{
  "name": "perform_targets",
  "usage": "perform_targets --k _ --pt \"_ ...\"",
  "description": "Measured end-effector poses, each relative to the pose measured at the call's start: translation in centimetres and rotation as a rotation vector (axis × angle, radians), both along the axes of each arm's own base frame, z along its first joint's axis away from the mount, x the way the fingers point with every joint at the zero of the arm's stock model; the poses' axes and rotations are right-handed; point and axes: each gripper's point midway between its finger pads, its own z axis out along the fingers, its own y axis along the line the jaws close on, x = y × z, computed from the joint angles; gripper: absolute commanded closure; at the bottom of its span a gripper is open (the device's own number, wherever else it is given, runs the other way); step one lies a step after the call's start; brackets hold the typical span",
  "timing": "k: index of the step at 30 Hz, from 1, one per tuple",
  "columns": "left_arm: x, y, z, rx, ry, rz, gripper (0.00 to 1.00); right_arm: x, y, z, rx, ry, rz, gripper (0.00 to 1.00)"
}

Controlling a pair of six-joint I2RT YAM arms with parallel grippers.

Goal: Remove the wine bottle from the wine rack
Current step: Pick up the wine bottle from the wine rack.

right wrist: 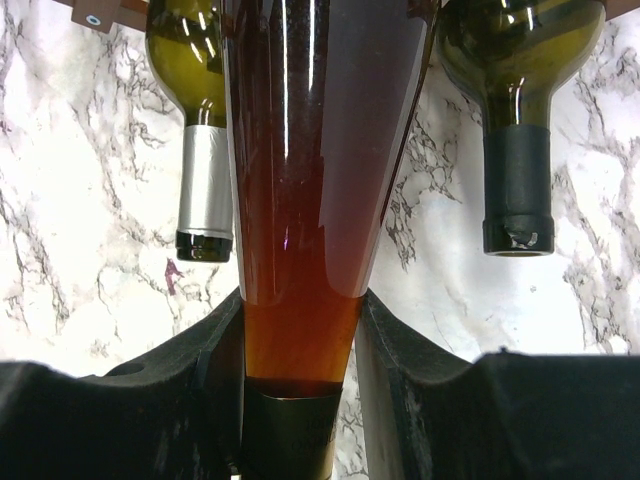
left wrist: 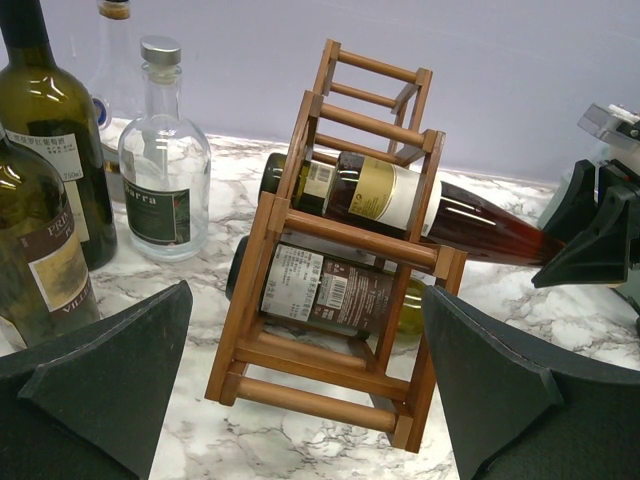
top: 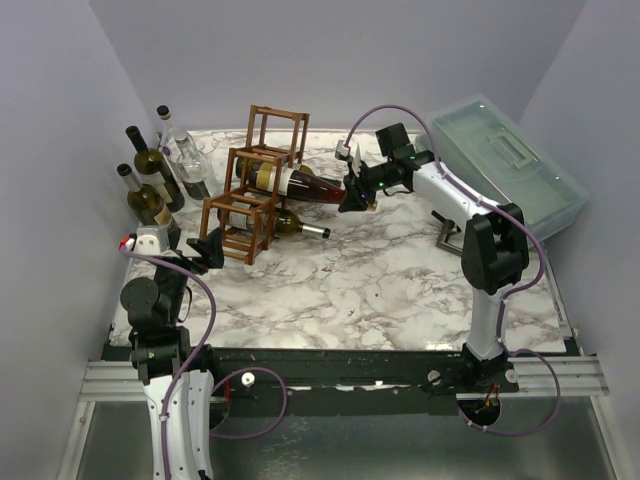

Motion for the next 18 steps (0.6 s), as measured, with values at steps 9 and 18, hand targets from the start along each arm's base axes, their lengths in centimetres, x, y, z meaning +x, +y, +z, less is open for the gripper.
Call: perform_targets --k 9,18 --pt "0.0 0.0 -0.1 0.000 0.003 0.002 0.01 -0.3 -0.7 0.3 0.017 0.026 -0.024 1.00" --pt "0.0 0.1 -0.2 0.002 0.004 0.003 0.01 -0.5 -1.1 0.9 0.034 0.033 -0.038 1.00"
